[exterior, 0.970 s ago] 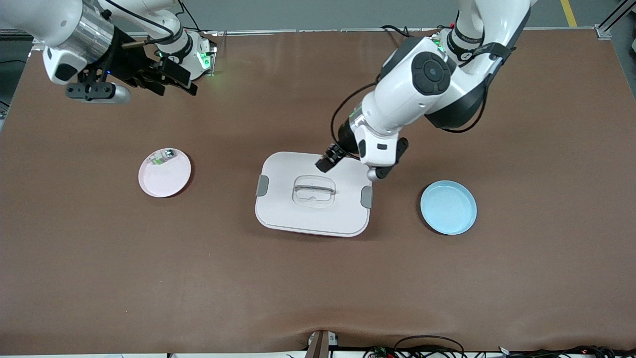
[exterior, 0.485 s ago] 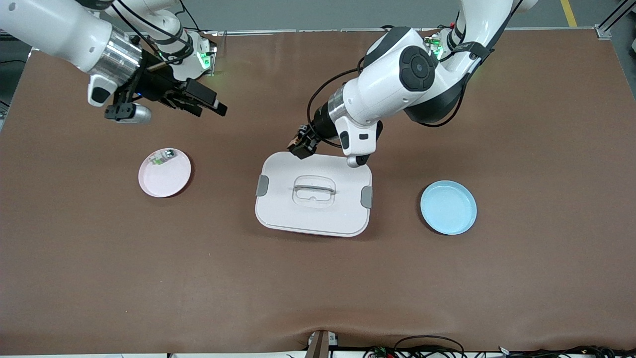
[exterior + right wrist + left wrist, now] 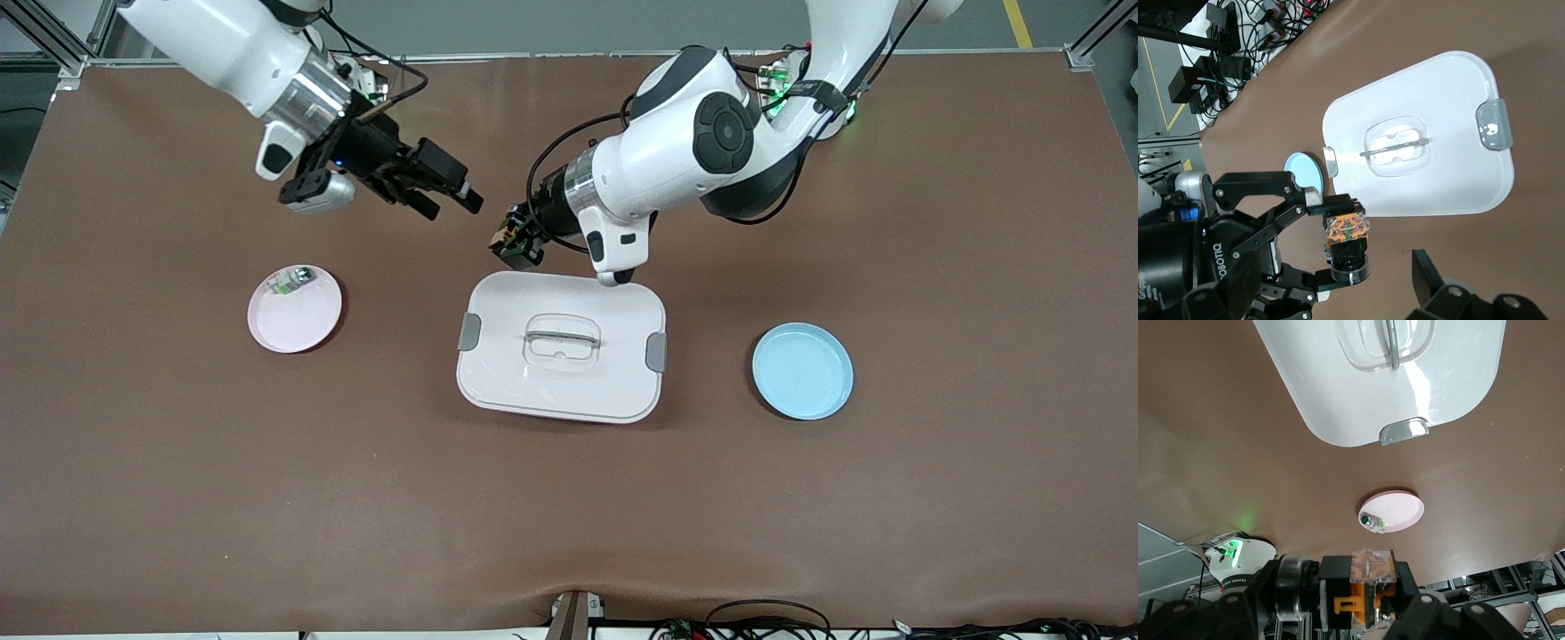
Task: Transfer orange switch to right arm and place
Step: 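Bring the switch to the right gripper and close the right gripper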
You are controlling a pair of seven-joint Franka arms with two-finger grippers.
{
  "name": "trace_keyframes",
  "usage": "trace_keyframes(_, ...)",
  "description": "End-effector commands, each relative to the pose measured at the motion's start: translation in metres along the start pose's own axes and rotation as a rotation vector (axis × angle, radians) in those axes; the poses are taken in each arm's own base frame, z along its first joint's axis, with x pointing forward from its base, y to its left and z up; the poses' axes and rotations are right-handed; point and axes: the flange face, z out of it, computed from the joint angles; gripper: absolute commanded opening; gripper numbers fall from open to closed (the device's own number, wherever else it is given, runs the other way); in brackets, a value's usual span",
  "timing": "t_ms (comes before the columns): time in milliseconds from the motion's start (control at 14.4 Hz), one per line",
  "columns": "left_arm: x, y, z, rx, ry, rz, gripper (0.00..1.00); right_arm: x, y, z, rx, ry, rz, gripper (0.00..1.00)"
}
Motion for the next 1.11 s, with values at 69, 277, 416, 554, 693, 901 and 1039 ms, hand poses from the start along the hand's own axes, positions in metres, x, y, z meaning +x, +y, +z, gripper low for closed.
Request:
trace_keyframes(69,-0.008,0.003,-0.003,0.014,-0.053,-0.034,0.09,-0.003,0.023,0.013,-0.022,-0.018,0.035,1.00)
trace_keyframes(277,-0.019,0.000,-0.001,0.013,-0.058,-0.047,0.09,-0.012,0.021,0.021,-0.029,-0.031,0.034,1.00)
trace_keyframes(416,-0.019,0.001,-0.002,0.010,-0.059,-0.050,0.09,-0.011,0.022,0.030,-0.033,-0.030,0.047,1.00)
trace_keyframes(554,-0.024,-0.001,0.001,0.011,-0.061,-0.058,0.09,-0.015,0.019,0.042,-0.030,-0.021,0.044,1.00)
trace_keyframes(693,-0.029,-0.003,0.004,0.016,-0.062,-0.055,0.09,-0.020,0.018,0.052,-0.038,-0.030,0.037,1.00)
trace_keyframes(901,-0.033,-0.006,0.007,0.021,-0.062,-0.050,0.09,-0.019,0.018,0.058,-0.040,-0.025,0.038,1.00)
trace_keyframes(1039,-0.033,-0.006,0.007,0.021,-0.062,-0.050,0.09,-0.017,0.020,0.056,-0.041,-0.026,0.039,1.00)
